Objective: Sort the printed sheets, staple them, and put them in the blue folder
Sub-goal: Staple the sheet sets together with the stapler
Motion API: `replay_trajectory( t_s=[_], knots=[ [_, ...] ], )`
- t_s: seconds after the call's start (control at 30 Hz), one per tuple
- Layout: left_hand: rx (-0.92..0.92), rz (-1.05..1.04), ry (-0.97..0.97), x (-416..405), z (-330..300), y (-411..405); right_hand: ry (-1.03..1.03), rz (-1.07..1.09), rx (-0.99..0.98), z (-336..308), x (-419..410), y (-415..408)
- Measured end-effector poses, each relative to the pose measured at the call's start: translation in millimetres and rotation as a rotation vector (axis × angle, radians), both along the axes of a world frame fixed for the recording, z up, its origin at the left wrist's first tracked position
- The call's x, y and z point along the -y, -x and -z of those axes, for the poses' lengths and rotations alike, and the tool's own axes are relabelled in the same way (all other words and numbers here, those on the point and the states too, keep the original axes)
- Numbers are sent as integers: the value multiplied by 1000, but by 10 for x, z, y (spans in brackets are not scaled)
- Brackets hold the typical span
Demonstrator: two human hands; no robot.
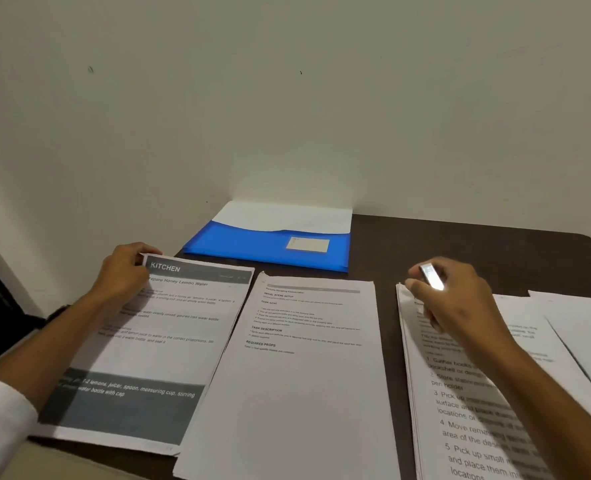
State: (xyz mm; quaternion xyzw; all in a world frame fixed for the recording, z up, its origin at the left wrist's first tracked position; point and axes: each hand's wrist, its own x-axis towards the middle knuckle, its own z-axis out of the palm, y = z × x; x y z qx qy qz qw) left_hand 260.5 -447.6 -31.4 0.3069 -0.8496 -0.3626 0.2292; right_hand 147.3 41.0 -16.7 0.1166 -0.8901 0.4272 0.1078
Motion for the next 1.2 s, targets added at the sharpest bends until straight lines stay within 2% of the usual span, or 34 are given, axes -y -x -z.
replay_trajectory(
  t_s=[0.2,0.33,0.47,0.53,0.67,0.77,0.87,0.97,1.1,1.2],
  knots=[
    [33,-4,21,-104,-15,52,-39,-44,17,101,-159,117],
    [63,-10,-19,-104,-99,72,32,-13,-5,201,-216,147],
    [153,-22,81,-177,-256,52,119,17,-28,185,-290,135],
    [166,9,129,-354,-362,70,163,28,-42,162,-328,121],
    [43,156,187,-978,-547,86,214,49,-63,143,-336,117],
    [108,183,260,-1452,-487,31,260,29,10,150,-283,114],
    [249,175,260,-1727,-297,7,494,4,238,125,-264,157],
    [301,115,278,-1861,-161,-15,750,54,423,91,-348,245],
    [328,89,296,-1914,-194,-46,925,168,243,70,-520,286],
    [284,126,398,-2020,-356,-46,987,266,152,75,-601,309]
  ],
)
